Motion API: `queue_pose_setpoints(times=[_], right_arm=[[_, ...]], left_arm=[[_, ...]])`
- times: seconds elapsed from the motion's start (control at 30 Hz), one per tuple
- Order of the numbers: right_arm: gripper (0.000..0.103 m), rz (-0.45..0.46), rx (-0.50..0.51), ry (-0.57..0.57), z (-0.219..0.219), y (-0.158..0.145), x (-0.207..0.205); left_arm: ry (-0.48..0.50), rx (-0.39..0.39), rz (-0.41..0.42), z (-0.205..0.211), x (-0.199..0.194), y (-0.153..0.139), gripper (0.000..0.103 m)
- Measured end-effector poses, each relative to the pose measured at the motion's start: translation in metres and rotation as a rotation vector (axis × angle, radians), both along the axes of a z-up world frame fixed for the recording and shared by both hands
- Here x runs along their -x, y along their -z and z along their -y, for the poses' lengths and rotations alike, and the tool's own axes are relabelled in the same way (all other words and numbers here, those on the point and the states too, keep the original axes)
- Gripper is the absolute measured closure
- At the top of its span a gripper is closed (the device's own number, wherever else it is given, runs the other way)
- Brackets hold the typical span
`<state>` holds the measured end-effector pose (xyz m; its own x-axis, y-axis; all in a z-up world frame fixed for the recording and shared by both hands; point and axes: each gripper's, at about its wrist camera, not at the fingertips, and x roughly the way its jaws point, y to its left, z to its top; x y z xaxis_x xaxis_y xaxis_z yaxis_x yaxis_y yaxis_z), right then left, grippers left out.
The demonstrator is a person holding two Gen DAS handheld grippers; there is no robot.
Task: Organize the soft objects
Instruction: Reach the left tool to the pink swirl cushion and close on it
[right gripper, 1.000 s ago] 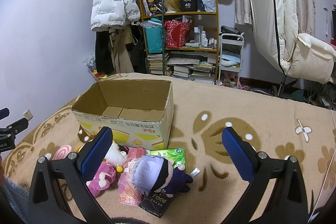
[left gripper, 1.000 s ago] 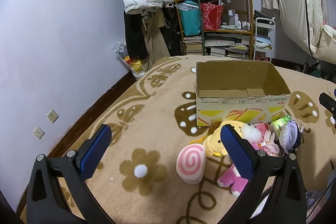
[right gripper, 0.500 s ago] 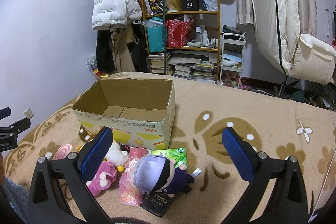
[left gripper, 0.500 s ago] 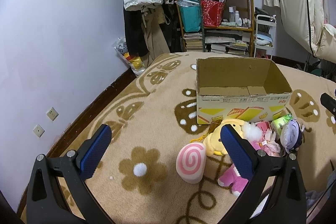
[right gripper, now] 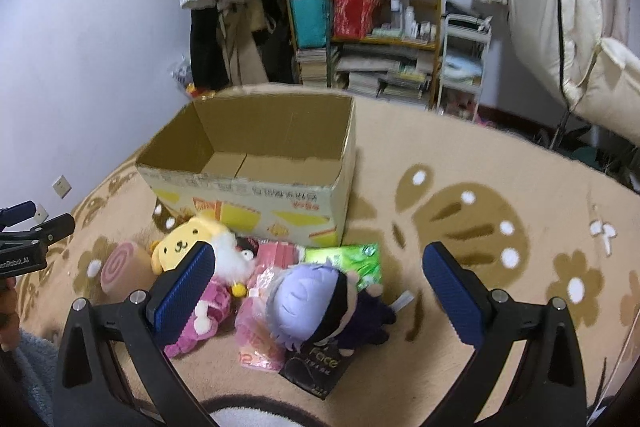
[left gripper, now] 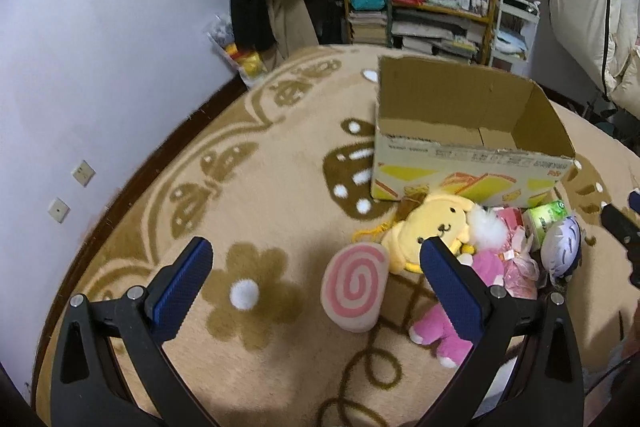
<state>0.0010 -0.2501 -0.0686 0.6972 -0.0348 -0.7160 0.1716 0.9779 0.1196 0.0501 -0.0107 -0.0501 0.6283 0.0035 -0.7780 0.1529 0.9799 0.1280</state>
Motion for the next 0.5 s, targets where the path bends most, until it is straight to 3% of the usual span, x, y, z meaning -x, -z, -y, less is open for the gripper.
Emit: queue_pose_setpoints(times=[0.5], right_arm=[[0.0, -0.182, -0.087, -0.022, -0.002, 0.051, -0.033]], left_arm=[[-0.01, -0.027, -0.199, 0.013, -0.035, 0.051, 0.001]])
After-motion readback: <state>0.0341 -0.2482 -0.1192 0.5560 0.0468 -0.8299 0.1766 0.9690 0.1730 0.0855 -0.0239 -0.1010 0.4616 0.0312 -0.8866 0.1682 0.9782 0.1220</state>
